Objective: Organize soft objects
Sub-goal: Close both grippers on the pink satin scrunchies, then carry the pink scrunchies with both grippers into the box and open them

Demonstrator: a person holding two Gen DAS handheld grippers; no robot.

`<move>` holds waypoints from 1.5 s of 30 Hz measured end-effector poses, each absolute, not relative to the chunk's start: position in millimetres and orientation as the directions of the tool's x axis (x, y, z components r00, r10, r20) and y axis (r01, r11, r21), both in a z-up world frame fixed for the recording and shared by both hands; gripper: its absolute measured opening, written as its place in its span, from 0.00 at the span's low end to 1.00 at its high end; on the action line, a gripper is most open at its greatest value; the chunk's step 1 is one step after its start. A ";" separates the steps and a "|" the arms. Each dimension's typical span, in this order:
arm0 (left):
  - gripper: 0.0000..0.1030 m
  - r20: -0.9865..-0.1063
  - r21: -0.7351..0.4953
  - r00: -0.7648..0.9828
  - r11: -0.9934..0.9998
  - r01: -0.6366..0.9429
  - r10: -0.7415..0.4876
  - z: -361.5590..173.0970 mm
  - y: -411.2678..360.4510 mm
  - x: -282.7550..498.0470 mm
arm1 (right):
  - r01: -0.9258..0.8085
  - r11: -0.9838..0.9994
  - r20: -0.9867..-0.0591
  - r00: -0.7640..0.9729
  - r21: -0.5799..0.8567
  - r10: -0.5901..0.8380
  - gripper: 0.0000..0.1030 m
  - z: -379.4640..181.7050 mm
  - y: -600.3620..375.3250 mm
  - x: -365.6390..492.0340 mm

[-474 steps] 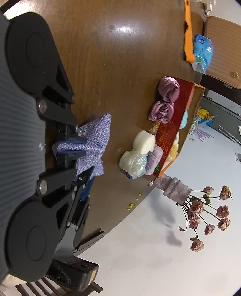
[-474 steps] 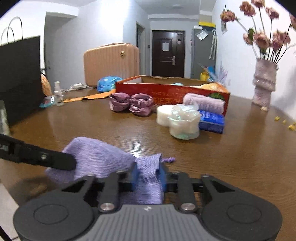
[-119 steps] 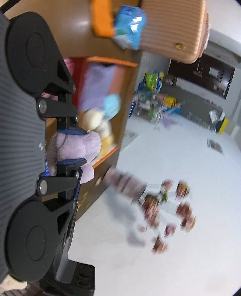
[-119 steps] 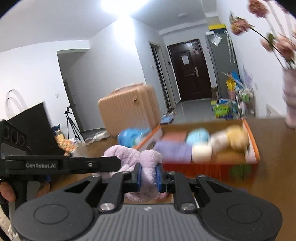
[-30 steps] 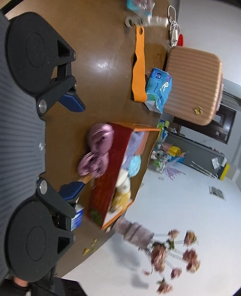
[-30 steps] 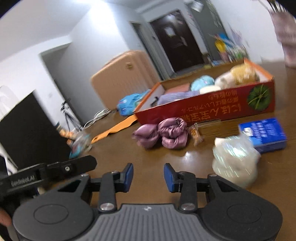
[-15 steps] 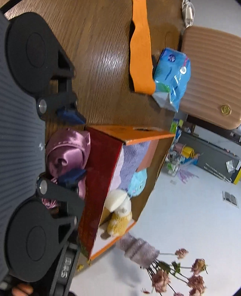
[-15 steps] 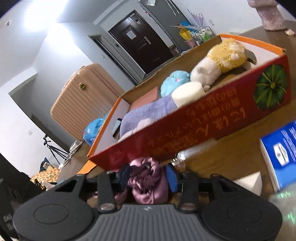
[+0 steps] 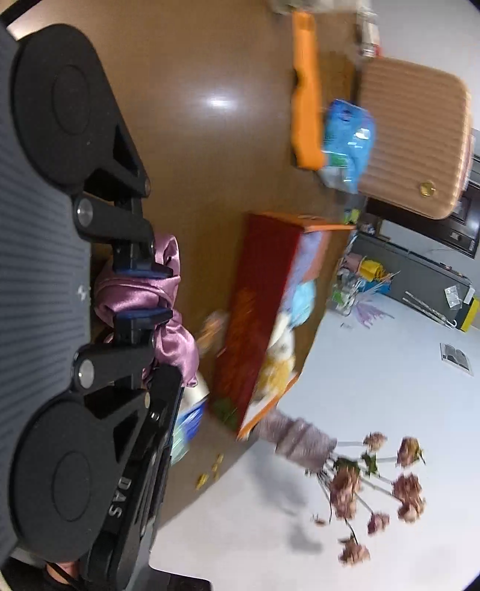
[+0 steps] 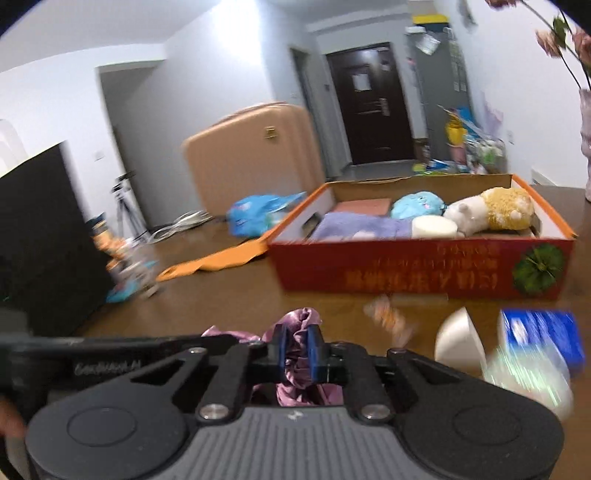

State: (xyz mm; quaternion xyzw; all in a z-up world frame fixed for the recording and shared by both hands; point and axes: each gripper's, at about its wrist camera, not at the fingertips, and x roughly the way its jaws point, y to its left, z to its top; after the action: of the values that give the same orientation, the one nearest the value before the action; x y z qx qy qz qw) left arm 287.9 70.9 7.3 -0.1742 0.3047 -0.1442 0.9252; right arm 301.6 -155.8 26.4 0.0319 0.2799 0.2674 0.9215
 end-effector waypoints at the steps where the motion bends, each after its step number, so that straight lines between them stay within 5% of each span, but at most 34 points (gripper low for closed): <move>1: 0.16 -0.518 -0.428 0.761 0.889 0.164 -0.390 4.2 67.6 273.1 | -0.477 0.853 -0.505 0.693 0.214 0.514 0.11 25.5 -161.4 286.2; 6: 0.17 -0.526 -0.399 0.738 0.889 0.225 -0.422 1.3 38.6 211.8 | -0.439 0.866 -0.550 0.673 0.240 0.494 0.17 17.8 -196.3 215.4; 14: 0.17 -0.525 -0.336 0.737 0.899 0.280 -0.426 1.3 18.4 192.1 | -0.400 0.845 -0.429 0.734 0.355 0.527 0.27 38.7 -237.5 192.3; 22: 0.20 -0.525 -0.328 0.744 0.905 0.271 -0.413 -2.9 16.5 178.4 | -0.352 0.872 -0.523 0.700 0.340 0.486 0.27 1.2 -225.9 201.2; 25: 0.27 -0.528 -0.330 0.743 0.905 0.267 -0.412 -2.1 16.7 176.8 | -0.347 0.871 -0.531 0.693 0.347 0.488 0.27 -4.9 -229.9 197.8; 27: 0.49 -0.524 -0.326 0.744 0.905 0.275 -0.414 0.8 15.1 175.0 | -0.340 0.882 -0.539 0.700 0.326 0.469 0.28 -10.5 -225.8 195.6; 29: 0.53 -0.526 -0.332 0.738 0.900 0.281 -0.424 0.1 14.8 173.6 | -0.352 0.890 -0.533 0.713 0.290 0.456 0.28 -14.3 -221.7 190.0; 36: 0.31 -0.553 -0.367 0.713 0.895 0.256 -0.431 -10.4 19.8 177.8 | -0.398 0.888 -0.524 0.718 0.229 0.457 0.20 -14.7 -216.0 182.8; 45: 0.25 -0.513 -0.385 0.718 0.873 0.298 -0.471 18.7 17.7 208.4 | -0.423 0.866 -0.473 0.725 0.266 0.500 0.11 13.7 -226.2 204.4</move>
State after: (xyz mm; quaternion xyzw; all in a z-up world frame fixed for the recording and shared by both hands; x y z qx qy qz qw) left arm 208.4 17.7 18.7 -0.1389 0.3118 -0.2097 0.9163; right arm 204.4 -226.2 13.7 0.0698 0.2744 0.2492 0.9261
